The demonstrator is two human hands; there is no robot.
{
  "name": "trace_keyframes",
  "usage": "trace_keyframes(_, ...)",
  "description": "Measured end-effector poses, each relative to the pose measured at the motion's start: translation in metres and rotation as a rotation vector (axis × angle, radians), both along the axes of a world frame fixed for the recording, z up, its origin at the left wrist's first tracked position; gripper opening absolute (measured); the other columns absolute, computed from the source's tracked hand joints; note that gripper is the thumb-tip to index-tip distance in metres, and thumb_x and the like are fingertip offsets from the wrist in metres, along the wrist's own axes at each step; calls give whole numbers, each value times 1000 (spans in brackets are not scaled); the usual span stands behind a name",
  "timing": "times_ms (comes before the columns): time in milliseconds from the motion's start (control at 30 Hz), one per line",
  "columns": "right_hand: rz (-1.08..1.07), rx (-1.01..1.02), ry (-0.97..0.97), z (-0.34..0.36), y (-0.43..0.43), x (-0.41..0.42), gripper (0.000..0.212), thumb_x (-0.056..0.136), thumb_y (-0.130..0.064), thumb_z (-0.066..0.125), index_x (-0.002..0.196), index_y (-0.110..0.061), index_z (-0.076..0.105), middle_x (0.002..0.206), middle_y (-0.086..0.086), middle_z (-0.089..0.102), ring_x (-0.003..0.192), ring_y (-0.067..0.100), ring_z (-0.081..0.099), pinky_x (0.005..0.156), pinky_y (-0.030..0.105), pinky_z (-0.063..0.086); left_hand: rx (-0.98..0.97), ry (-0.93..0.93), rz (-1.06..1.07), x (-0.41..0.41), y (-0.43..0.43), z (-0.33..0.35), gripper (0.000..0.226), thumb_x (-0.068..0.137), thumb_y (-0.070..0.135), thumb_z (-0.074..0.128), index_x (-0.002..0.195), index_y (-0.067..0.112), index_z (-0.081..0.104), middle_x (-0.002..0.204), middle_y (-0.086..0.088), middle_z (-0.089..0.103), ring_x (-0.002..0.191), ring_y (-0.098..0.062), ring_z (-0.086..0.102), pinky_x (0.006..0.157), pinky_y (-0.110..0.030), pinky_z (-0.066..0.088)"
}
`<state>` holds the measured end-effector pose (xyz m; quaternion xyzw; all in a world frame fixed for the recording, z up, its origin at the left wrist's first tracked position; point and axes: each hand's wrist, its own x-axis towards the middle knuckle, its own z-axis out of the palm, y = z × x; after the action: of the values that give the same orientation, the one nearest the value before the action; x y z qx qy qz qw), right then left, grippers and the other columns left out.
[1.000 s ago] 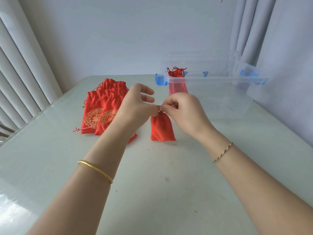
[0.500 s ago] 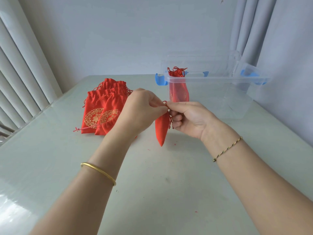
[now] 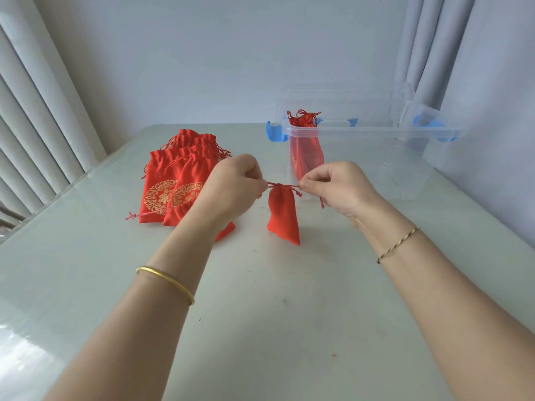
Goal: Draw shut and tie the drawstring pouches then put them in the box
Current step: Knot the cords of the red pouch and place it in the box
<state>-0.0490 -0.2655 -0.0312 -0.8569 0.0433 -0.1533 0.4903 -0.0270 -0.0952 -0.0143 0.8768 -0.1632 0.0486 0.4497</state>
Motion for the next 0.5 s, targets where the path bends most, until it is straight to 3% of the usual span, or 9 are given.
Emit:
trace_keyframes(133,60,-146,107,3,-4,-6,2,83,-11,67,82,-10,68,70,0,61,48,3,50,42,13,33,-39,95,-74,-1,1,-1,8,86,2,54,79,2,55,72,-6,65,72,-18,64,61,-23,54)
trace_keyframes(233,129,-133,178,23,-7,-20,22,84,-24,67,103,-15,64,91,1,63,59,12,55,45,20,37,-139,130,-115,-3,0,5,15,87,1,54,73,6,53,75,-11,68,79,-21,69,64,-25,56)
trace_keyframes(333,210,-155,197,36,4,-33,29,77,-33,72,98,-15,63,86,1,66,64,11,59,51,24,43,-229,145,-159,-9,-3,11,10,88,2,55,78,4,55,80,-13,70,75,-16,69,65,-22,57)
trace_keyframes(500,117,-235,83,44,9,-35,12,77,-16,72,84,-8,66,76,14,70,61,16,61,52,26,43,-344,161,-230,-17,-5,26,6,89,3,54,86,-1,57,78,-9,69,72,-11,69,70,-24,58)
